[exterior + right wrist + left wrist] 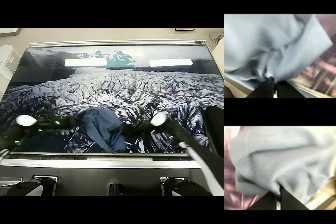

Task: Fold the clothes and pants, and hang the long-sleeved shirts on hangers.

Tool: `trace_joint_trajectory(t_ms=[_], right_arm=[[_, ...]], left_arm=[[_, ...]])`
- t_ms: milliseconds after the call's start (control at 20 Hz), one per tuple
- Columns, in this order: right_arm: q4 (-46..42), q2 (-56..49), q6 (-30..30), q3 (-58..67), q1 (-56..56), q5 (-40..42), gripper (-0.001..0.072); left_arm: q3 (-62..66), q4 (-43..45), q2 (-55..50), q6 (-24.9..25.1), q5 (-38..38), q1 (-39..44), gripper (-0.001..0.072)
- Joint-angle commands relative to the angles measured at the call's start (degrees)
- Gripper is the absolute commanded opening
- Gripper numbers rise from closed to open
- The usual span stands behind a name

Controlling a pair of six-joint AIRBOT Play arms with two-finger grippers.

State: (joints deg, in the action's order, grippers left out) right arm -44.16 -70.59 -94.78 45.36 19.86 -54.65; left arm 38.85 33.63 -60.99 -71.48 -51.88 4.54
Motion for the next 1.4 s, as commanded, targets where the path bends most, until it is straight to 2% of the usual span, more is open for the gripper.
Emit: trace_joint_trajectory(t_ms=[0, 100, 250, 350, 550, 750, 850, 1000, 1150, 1250, 1350], right_arm=[[-15.7, 12.8, -0.1, 13.2, -14.3, -8.3, 0.0033], [-18.1, 21.7, 0.1, 23.7, -23.0, -6.7, 0.0034], [-18.1, 32.1, 2.5, 35.5, -29.6, -1.8, 0.0034], [-17.4, 37.0, 1.7, 39.0, -29.9, 1.6, 0.0034], [-16.1, 42.2, -0.4, 41.4, -29.9, 8.0, 0.0034], [-13.4, 42.4, -1.2, 43.4, -29.9, 14.1, 0.0034], [-13.4, 42.4, -1.2, 43.5, -29.9, 15.2, 0.0035], [-14.6, 39.7, 1.1, 43.5, -29.9, 9.7, 0.0035], [-16.6, 30.8, 5.3, 42.9, -29.9, -3.5, 0.0035], [-17.2, 21.0, 5.3, 41.2, -29.9, -8.6, 0.0035], [-15.6, 9.6, 2.6, 38.5, -29.9, -7.2, 0.0036]], left_arm=[[9.8, 6.8, 12.4, -2.4, 0.1, -8.3, 0.0018], [18.8, 7.4, 19.9, -2.6, 1.0, -14.0, 0.0018], [30.3, 7.3, 29.4, -3.1, 7.7, -18.1, 0.0019], [34.7, 6.2, 34.1, -6.0, 14.3, -17.9, 0.0019], [40.0, 1.6, 38.6, -6.1, 23.9, -17.9, 0.0018], [44.1, 1.1, 38.4, -6.1, 24.2, -17.9, 0.0018], [44.1, 1.5, 37.8, -6.1, 22.1, -17.9, 0.0019], [41.9, 6.3, 34.8, -6.1, 11.3, -17.9, 0.0018], [31.3, 7.0, 30.0, -6.1, 2.7, -17.9, 0.0019], [20.9, 6.9, 25.4, -6.1, 4.2, -17.9, 0.0019], [10.6, 6.8, 18.7, -6.5, 7.5, -17.9, 0.0019]])
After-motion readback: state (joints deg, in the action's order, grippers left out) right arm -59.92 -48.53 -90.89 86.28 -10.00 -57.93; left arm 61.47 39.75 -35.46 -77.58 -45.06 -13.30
